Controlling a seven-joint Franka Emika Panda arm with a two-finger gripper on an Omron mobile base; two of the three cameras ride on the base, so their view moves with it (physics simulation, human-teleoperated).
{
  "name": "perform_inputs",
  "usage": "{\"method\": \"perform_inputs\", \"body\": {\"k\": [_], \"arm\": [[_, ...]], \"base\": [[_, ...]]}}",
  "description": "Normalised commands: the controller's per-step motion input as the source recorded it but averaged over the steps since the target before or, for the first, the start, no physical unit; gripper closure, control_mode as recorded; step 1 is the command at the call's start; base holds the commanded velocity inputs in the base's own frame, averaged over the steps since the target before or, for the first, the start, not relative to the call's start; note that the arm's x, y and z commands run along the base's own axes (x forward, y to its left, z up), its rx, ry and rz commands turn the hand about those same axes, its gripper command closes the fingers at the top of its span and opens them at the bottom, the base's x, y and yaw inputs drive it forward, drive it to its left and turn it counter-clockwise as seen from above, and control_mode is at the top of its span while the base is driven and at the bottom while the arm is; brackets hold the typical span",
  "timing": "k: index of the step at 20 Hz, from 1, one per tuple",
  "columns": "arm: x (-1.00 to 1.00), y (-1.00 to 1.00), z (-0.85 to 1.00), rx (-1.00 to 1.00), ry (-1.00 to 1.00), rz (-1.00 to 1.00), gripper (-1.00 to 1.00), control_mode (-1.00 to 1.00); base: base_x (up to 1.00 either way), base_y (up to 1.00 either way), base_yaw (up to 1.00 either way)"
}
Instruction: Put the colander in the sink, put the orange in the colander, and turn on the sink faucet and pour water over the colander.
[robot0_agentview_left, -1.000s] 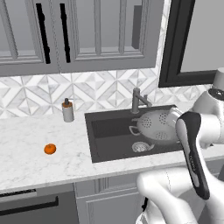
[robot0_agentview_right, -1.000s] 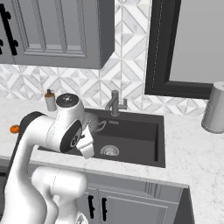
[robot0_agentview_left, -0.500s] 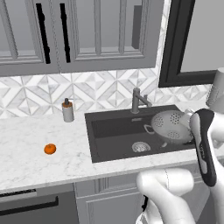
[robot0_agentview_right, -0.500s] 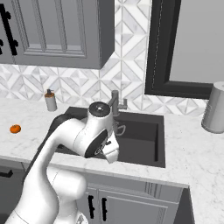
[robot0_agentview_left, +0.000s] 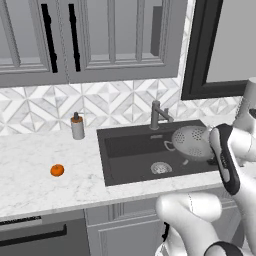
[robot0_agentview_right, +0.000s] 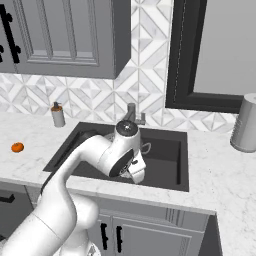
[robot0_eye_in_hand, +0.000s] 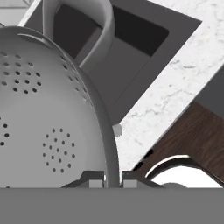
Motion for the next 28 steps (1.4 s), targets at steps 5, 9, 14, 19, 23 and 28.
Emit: {"method": "perform_inputs", "body": {"k": [5, 9, 14, 19, 23, 28], "arm": [[0.48, 0.00, -0.30, 0.00, 0.00, 0.00, 1.00, -1.00], [0.31, -0.11, -0.36, 0.00, 0.00, 0.00, 1.00, -1.00], [0.25, -0.15, -0.33, 0.00, 0.00, 0.02, 1.00, -1.00], [0.39, -0.04, -0.32, 0.00, -0.01, 0.05, 1.00, -1.00], [0.49, 0.00, -0.32, 0.00, 0.00, 0.08, 1.00, -1.00], [0.51, -0.12, -0.37, 0.11, 0.07, 0.07, 1.00, -1.00]], "base": [[0.00, 0.00, 0.00], [0.00, 0.00, 0.00], [0.00, 0.00, 0.00], [0.00, 0.00, 0.00], [0.00, 0.00, 0.00], [0.00, 0.00, 0.00]]}}
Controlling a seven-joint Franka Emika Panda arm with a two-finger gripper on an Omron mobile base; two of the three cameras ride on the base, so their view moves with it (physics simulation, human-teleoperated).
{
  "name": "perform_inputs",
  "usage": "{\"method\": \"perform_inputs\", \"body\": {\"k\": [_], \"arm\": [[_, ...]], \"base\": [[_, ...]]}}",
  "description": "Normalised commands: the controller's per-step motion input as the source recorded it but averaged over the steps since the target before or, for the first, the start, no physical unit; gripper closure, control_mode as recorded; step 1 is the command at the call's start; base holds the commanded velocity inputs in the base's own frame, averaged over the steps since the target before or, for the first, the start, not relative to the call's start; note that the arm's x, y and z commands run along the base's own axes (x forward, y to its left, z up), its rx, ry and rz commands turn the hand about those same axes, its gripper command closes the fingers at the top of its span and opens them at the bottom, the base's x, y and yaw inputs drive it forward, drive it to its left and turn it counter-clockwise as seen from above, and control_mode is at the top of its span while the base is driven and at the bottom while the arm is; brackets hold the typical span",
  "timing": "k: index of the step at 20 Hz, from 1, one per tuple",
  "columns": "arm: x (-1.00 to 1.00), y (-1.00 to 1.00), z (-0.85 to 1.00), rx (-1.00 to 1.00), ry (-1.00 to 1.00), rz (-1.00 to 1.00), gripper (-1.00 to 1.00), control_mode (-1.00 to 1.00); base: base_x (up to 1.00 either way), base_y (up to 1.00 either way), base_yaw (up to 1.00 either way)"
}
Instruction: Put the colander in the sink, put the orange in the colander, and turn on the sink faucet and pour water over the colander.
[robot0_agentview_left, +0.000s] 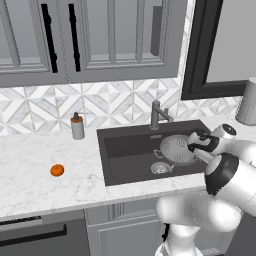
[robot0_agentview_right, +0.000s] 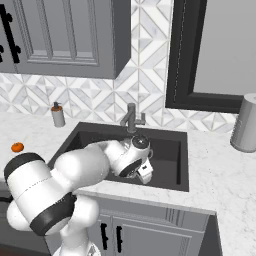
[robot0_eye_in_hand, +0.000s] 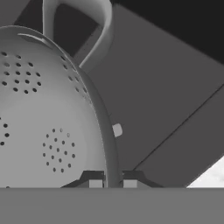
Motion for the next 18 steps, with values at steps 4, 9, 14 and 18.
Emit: {"method": "perform_inputs", "body": {"k": [4, 9, 14, 18], "arm": [[0.52, -0.17, -0.31, 0.13, 0.01, 0.06, 1.00, -1.00], [0.56, -0.03, -0.28, 0.07, 0.00, 0.03, 1.00, -1.00], [0.47, 0.00, -0.40, 0.00, 0.01, 0.00, 1.00, -1.00], [0.39, 0.00, -0.44, 0.00, 0.01, 0.00, 1.00, -1.00]], "base": [[0.00, 0.00, 0.00], [0.00, 0.00, 0.00], [0.00, 0.00, 0.00], [0.00, 0.00, 0.00]]}}
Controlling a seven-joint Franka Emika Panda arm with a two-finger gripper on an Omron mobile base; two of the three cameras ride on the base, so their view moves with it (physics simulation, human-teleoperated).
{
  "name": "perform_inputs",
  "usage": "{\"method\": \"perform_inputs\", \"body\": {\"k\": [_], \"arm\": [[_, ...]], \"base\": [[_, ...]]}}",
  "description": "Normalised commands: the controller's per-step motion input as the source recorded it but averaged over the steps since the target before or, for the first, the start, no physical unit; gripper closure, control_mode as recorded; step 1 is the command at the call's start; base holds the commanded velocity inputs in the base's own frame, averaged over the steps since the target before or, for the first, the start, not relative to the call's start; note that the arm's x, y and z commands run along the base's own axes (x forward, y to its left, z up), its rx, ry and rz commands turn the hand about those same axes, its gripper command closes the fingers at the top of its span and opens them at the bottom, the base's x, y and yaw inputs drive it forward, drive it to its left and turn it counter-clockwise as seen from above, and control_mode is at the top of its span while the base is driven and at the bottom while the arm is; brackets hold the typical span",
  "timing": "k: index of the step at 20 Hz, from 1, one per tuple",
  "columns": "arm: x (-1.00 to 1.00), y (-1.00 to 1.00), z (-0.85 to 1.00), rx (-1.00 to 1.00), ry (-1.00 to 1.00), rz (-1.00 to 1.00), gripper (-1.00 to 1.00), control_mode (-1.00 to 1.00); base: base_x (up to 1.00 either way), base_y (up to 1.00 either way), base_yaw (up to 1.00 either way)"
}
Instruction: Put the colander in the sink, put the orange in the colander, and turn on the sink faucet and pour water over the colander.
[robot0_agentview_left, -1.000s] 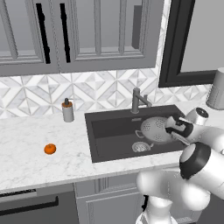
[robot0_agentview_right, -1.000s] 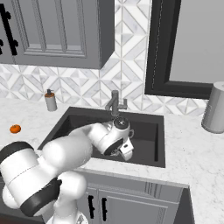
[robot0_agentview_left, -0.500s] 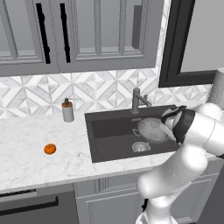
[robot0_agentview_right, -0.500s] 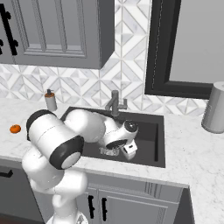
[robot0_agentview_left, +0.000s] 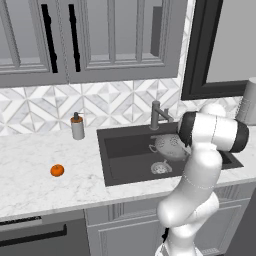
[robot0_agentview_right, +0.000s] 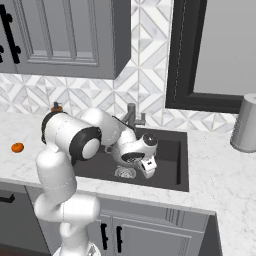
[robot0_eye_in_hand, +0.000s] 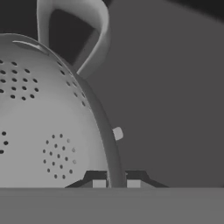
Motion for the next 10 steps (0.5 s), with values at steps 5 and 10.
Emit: {"method": "perform_inputs", "body": {"k": [5, 10], "arm": [[0.11, 0.00, -0.48, -0.02, 0.00, 0.01, 1.00, -1.00], [0.03, -0.01, -0.42, 0.00, 0.00, 0.04, 1.00, -1.00]], "base": [[0.00, 0.00, 0.00], [0.00, 0.00, 0.00]]}}
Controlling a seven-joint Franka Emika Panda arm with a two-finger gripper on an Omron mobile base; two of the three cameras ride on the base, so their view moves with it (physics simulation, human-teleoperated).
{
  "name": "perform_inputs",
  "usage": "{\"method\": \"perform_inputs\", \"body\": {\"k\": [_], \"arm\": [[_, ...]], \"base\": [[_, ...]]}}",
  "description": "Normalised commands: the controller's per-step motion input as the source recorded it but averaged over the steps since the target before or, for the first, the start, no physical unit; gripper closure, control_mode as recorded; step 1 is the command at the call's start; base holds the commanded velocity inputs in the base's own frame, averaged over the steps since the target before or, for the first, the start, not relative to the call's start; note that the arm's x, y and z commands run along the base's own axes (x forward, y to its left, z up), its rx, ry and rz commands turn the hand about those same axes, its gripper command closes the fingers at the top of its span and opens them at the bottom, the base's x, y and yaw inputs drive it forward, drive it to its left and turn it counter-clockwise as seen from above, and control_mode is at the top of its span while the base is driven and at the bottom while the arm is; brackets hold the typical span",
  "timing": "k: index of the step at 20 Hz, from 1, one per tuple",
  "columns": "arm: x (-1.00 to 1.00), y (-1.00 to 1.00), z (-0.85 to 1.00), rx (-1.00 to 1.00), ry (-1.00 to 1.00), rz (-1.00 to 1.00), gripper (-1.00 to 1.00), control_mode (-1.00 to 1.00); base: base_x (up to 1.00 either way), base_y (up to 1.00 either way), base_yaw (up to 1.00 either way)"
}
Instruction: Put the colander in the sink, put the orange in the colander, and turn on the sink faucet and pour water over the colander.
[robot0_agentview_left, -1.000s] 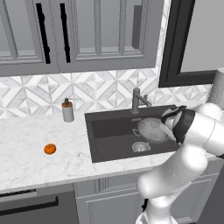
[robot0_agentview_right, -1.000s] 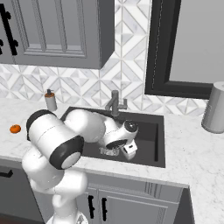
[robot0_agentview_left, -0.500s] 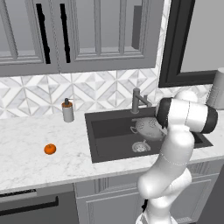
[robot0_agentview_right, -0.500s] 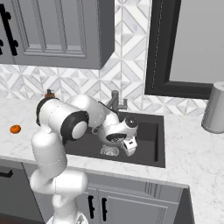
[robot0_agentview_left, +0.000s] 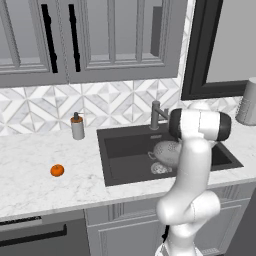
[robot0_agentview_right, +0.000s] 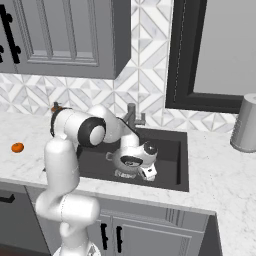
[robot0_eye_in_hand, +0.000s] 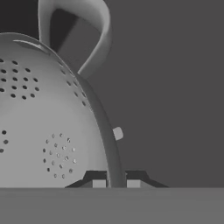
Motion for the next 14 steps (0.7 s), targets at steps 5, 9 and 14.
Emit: {"method": "perform_inputs", "body": {"k": [5, 9, 14], "arm": [[0.25, -0.07, -0.26, 0.00, 0.00, 0.08, 1.00, -1.00], [0.31, -0.04, -0.36, 0.00, 0.00, 0.07, 1.00, -1.00], [0.43, -0.05, -0.43, 0.00, 0.01, 0.04, 1.00, -1.00]], "base": [[0.00, 0.00, 0.00], [0.00, 0.00, 0.00], [0.00, 0.00, 0.00]]}}
